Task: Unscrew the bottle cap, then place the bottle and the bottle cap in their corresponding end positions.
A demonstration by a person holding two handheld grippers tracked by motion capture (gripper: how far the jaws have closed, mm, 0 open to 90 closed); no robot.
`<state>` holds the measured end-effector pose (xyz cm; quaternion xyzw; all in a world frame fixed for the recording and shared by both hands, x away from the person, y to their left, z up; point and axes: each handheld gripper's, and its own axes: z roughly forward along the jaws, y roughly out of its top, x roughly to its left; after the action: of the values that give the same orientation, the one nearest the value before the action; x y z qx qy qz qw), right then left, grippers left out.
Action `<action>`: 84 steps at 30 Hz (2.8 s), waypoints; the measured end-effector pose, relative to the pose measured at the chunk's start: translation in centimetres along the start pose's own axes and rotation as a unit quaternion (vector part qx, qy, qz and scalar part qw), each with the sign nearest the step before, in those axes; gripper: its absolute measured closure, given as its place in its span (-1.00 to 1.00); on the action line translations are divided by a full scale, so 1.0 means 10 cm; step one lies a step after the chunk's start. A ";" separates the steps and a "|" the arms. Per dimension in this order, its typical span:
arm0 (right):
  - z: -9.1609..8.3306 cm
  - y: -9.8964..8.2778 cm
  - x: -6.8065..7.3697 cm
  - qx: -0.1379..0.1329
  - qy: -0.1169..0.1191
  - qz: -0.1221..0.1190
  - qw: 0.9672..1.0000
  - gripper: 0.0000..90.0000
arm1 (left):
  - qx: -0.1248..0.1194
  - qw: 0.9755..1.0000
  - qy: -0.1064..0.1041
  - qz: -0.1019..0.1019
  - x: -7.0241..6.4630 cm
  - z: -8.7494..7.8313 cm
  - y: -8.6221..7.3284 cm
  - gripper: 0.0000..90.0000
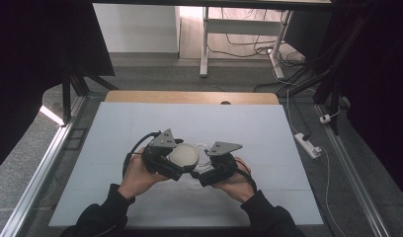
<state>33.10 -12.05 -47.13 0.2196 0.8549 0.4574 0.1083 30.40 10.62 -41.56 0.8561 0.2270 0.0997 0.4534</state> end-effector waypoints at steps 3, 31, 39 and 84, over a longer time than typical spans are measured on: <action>-0.02 0.00 -0.03 -0.002 -0.004 0.003 1.000 -0.86 | -0.001 1.000 -0.003 0.002 -0.02 -0.03 -0.04 -0.81; 0.05 0.13 -0.33 -0.013 -0.032 0.023 0.999 -0.86 | -0.003 0.999 -0.028 0.027 -0.21 0.01 -0.30 -0.81; 0.15 0.18 -0.40 -0.013 -0.035 0.029 0.999 -0.86 | -0.004 0.999 -0.038 0.032 -0.22 0.15 -0.38 -0.81; 0.83 0.21 -0.76 0.001 -0.068 0.038 0.997 -0.86 | 0.049 0.995 -0.055 0.064 -0.08 0.93 -0.75 -0.81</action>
<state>43.58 -8.55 -50.16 0.2823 0.8369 0.4445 0.1491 30.93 7.07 -52.97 0.8943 0.1516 0.0700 0.4152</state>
